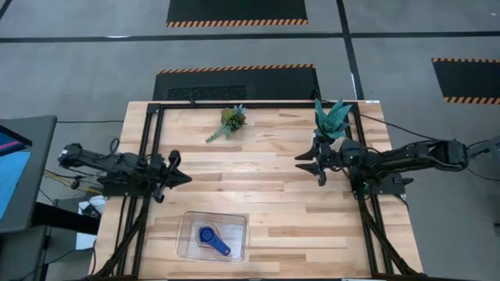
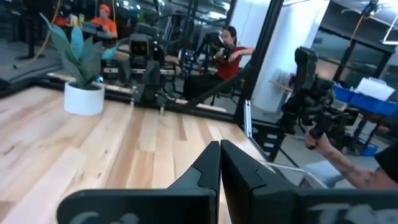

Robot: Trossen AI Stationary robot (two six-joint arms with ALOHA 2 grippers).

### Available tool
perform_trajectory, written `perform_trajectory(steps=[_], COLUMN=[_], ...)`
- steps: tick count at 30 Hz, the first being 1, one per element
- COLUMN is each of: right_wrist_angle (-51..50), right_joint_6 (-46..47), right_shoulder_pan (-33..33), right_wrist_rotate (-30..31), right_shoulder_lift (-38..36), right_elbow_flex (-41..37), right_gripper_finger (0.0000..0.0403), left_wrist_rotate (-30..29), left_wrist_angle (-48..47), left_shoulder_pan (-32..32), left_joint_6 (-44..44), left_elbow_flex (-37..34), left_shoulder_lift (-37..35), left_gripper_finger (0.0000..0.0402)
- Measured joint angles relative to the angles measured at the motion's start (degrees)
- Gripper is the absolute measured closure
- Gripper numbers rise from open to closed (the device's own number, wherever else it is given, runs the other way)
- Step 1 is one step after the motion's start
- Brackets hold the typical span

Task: Nest measuring cups in basket
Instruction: Return to Home Position

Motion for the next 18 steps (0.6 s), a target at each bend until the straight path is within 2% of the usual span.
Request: perform_trajectory(steps=[5, 9, 18], right_wrist_angle=[0.39, 0.43, -0.49], right_joint_6=[0.2, 3.33, 5.18], right_shoulder_pan=[-0.86, -4.23, -10.91], right_wrist_rotate=[-0.19, -0.3, -6.86], right_shoulder_lift=[-0.04, -1.37, -5.46], right_elbow_flex=[-0.01, -0.03, -0.08], right_gripper_finger=[0.0234, 0.0236, 0.0234], left_wrist_rotate=[2.32, 3.23, 3.69], left_wrist_angle=[6.47, 7.01, 6.69], left_shoulder_pan=[1.38, 2.29, 2.46], left_joint_6=[1.64, 1.84, 3.65], left_elbow_flex=[-3.63, -3.73, -3.76], left_shoulder_lift=[-1.09, -1.75, -1.82], left_gripper_finger=[0.0402, 0.0401, 0.0401])
